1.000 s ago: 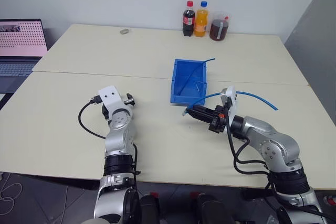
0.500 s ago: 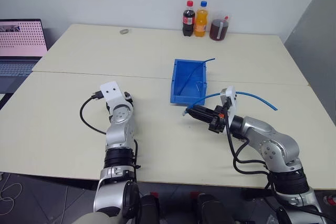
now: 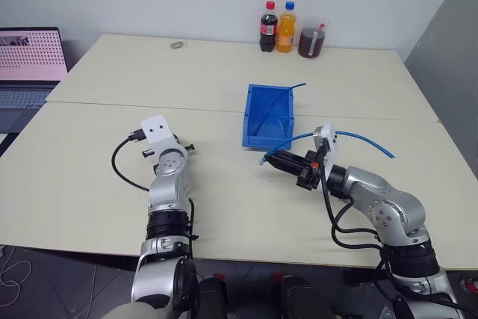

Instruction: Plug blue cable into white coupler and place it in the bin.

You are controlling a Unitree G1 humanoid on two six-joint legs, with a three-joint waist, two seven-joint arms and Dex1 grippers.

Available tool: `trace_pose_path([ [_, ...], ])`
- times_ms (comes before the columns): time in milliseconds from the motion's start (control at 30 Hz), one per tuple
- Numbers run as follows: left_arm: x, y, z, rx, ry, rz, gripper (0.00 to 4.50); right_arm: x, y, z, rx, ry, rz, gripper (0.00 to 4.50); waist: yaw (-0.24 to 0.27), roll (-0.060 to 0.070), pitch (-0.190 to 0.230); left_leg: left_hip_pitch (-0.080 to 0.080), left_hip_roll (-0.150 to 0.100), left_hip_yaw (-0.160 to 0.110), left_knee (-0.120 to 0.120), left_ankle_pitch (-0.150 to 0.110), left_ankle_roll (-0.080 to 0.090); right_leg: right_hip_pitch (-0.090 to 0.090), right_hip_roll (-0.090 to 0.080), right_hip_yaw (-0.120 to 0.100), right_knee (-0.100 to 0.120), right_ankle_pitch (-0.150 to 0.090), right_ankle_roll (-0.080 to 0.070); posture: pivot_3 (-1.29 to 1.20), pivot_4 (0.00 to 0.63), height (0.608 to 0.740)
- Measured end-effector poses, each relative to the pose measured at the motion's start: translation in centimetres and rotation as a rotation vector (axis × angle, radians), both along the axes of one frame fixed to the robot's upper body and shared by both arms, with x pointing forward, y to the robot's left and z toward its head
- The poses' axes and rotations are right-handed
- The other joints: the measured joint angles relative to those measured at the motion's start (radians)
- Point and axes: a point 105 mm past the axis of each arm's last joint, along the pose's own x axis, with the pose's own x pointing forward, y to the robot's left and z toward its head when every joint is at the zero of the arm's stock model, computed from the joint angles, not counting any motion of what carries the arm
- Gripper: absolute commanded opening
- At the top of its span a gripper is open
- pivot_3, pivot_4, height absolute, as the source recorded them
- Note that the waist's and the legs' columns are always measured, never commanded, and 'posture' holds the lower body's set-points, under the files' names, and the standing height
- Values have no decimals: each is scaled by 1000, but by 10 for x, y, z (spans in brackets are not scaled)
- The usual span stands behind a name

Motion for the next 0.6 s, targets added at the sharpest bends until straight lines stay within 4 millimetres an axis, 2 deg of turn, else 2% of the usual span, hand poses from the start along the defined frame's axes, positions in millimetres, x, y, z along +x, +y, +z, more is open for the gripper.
trace_pose_path([
  [100, -10, 1, -2, 8, 2, -57, 822, 0, 0, 1, 5, -10, -5, 125, -3, 0, 0, 0, 0, 0, 0, 0, 0, 0, 0, 0, 0, 0, 0, 0, 150, 740],
  [200, -24, 5, -3, 24, 10, -199, 815, 1, -4, 3, 0, -25, -30, 125, -2, 0, 0, 0, 1, 0, 0, 0, 0, 0, 0, -1, 1, 0, 0, 0, 150, 740],
  [267, -33, 6, -4, 42, 33, -358, 814, -1, -7, 5, -21, -50, -42, 125, -3, 0, 0, 0, 1, 0, 0, 0, 0, -1, 0, 0, 1, 0, 0, 0, 150, 740],
  [300, -37, 2, -2, 71, 43, -491, 812, -3, -12, 4, -41, -65, -51, 125, -3, 0, 0, 0, 1, 0, 0, 0, 0, -1, 0, -1, 1, 0, 0, 0, 150, 740],
  [367, -45, -10, 3, 151, 69, -733, 811, -8, -17, 3, -76, -84, -61, 125, 0, 0, 0, 0, 0, 0, -1, 0, 0, -1, 0, -1, 0, 0, -1, 0, 150, 740],
  [433, -53, -30, 11, 222, 76, -973, 809, -12, -20, 2, -100, -99, -62, 125, 4, 0, 0, 0, -1, 0, 0, 0, 0, 0, -2, -1, 0, 0, 0, 0, 150, 740],
  [533, -70, -74, 14, 275, 73, -1344, 809, -19, -23, 1, -147, -127, -55, 125, 3, 0, 0, 0, -3, 2, 0, 0, 0, 0, -5, 0, -1, 0, 0, 0, 150, 740],
  [600, -83, -96, 10, 310, 93, -1572, 809, -24, -21, 0, -167, -142, -34, 125, 0, 0, 0, 0, -3, 2, 0, 0, 0, -1, -5, 0, -1, 0, 0, 0, 150, 740],
])
